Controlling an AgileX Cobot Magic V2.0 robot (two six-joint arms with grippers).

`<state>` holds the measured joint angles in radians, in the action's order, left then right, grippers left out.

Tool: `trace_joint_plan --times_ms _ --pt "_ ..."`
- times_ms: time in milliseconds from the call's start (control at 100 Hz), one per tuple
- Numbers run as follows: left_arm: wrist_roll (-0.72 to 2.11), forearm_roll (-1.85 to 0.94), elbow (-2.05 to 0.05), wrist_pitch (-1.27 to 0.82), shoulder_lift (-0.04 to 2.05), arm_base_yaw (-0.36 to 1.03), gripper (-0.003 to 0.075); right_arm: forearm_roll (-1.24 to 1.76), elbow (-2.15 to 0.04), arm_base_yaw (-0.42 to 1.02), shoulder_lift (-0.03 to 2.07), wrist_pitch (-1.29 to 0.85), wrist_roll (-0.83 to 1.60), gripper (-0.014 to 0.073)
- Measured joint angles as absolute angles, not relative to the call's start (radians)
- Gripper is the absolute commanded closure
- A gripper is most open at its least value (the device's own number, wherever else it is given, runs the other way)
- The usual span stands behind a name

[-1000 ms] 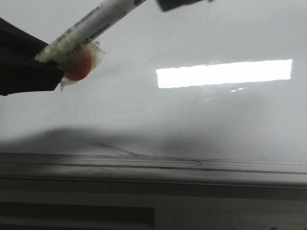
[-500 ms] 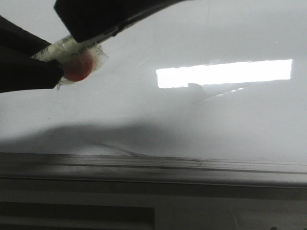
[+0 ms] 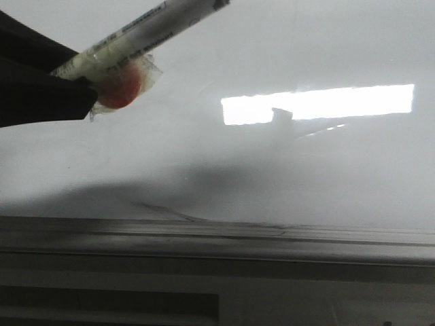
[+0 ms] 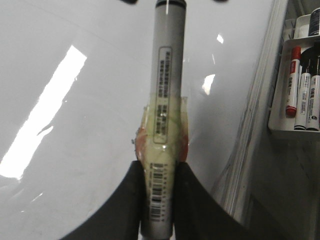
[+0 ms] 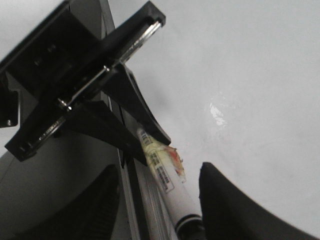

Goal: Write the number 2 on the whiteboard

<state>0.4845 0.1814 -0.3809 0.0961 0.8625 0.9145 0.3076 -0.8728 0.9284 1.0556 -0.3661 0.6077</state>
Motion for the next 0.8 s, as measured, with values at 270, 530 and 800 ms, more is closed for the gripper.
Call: trace_joint_plan --times_ms 270,530,800 --pt "0.486 0.186 -0.381 0.098 0.836 0.93 0.0739 0.25 -0.873 0.927 1.12 -0.373 0.61 0.0267" --pt "0.486 0.191 -0.381 0.075 0.829 0.932 0.0739 0.234 -0.873 0.927 1.131 -0.373 0.61 0.0288" --pt "0.486 0.191 -0.381 0.058 0.829 0.932 0.0739 0.232 -0.873 0.927 1.131 -0.373 0.61 0.0555"
